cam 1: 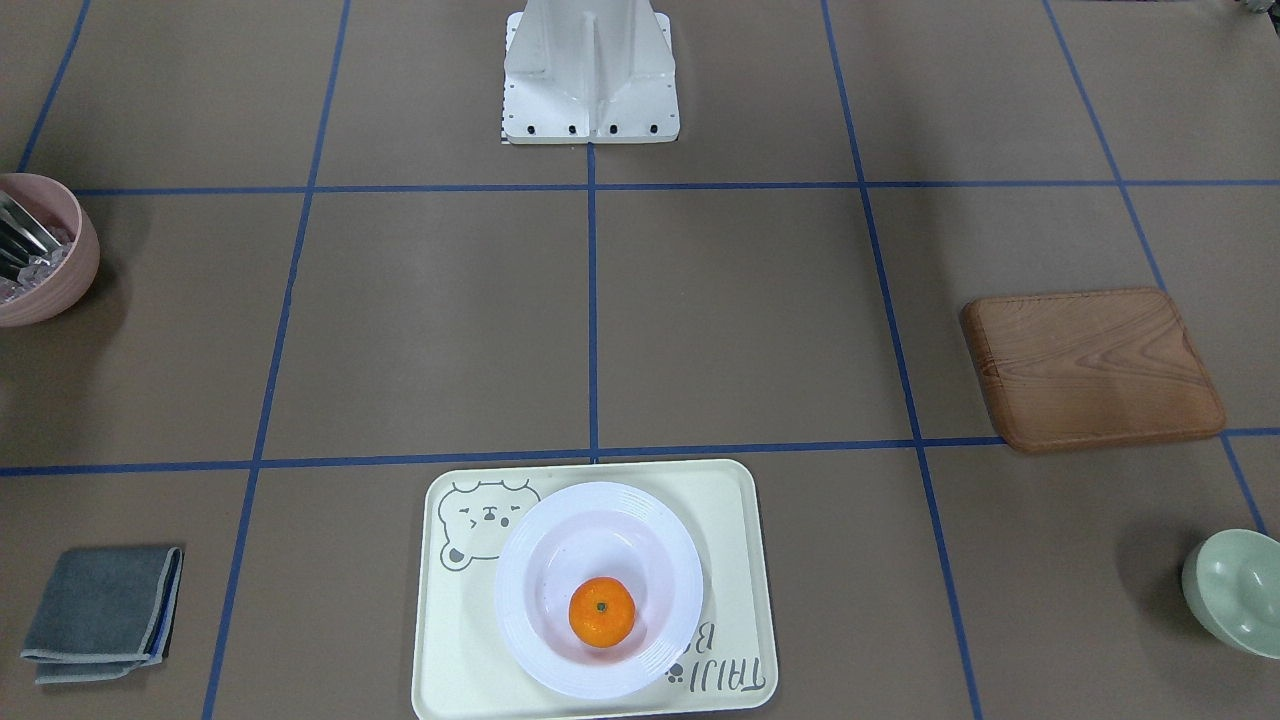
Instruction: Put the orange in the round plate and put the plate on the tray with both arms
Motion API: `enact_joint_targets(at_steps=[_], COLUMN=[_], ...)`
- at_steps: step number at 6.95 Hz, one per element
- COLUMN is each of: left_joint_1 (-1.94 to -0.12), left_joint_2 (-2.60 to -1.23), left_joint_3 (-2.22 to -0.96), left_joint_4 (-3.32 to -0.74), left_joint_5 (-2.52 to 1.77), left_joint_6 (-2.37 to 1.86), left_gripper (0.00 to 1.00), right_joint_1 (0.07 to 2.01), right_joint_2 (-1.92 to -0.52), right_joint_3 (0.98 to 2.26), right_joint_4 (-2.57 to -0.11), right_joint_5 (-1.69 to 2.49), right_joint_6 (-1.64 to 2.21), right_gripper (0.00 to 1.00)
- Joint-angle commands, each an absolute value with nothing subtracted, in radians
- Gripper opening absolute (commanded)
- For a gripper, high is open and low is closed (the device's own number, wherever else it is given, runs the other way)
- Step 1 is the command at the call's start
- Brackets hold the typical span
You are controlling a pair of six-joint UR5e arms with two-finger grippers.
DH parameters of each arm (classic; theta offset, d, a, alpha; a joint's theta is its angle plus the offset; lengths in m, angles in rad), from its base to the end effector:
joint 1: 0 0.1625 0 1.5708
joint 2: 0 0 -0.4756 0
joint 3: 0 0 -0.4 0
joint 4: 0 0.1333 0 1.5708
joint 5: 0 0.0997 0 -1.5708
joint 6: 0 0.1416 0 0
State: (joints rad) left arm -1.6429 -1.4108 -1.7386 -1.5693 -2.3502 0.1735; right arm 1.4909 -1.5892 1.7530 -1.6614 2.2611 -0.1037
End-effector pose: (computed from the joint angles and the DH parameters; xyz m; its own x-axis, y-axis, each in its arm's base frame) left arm -0.0643 -0.4210 0.7290 0.7116 0.1261 -0.6912 -0.0516 0.9905 0.1275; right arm 0.0036 -0.4952 0.6744 0.7525 -0.2103 0.6241 0.1584 0.9776 0.1385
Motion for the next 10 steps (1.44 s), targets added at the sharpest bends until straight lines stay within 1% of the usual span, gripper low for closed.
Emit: enact_joint_targets(at_steps=[1, 7, 10], left_joint_1=[-1.643, -1.643, -1.644], left_joint_2=[-1.399, -1.382, -1.376], left_joint_3=[-1.765, -1.767, -1.764], left_joint_4=[-1.569, -1.568, -1.568], left_joint_5=[-2.344, -2.344, -2.342], left_joint_6=[0.173, 0.173, 0.173], left_gripper=[0.98, 0.98, 0.98], right_joint_1=[1.491, 1.517, 1.532], right_joint_2=[-1.589, -1.601, -1.603], right_joint_3=[1.755, 1.738, 1.776], right_joint_4=[-1.661, -1.664, -1.660], right_joint_5=[2.261, 2.276, 2.261], right_joint_6=[-0.104, -0.104, -0.115], right_gripper=[1.00, 1.00, 1.00])
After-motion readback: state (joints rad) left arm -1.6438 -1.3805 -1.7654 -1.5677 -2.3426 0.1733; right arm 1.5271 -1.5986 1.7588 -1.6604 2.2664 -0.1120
